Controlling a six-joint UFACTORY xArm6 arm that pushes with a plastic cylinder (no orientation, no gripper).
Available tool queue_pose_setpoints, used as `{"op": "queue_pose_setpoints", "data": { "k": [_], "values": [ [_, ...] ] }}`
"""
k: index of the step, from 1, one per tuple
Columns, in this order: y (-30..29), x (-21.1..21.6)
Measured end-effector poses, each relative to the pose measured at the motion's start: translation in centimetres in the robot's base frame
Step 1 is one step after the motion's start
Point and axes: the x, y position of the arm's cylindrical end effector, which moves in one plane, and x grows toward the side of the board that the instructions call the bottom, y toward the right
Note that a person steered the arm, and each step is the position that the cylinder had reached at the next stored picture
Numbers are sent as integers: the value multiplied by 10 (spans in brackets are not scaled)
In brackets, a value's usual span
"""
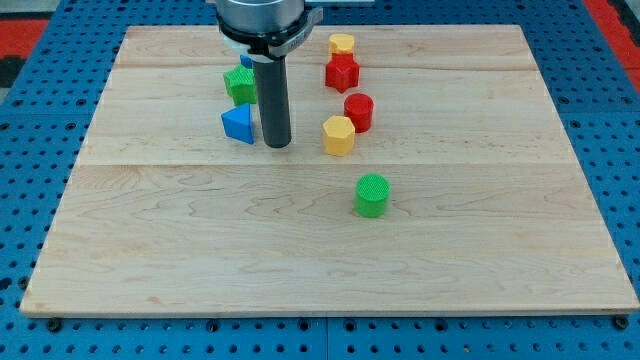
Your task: Slightly push the green star to the left side
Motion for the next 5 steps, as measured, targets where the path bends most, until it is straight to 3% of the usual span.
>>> {"op": "queue_pose_setpoints", "data": {
  "k": [2,5],
  "values": [
    [-2,-45],
    [-13,-68]
  ]
}}
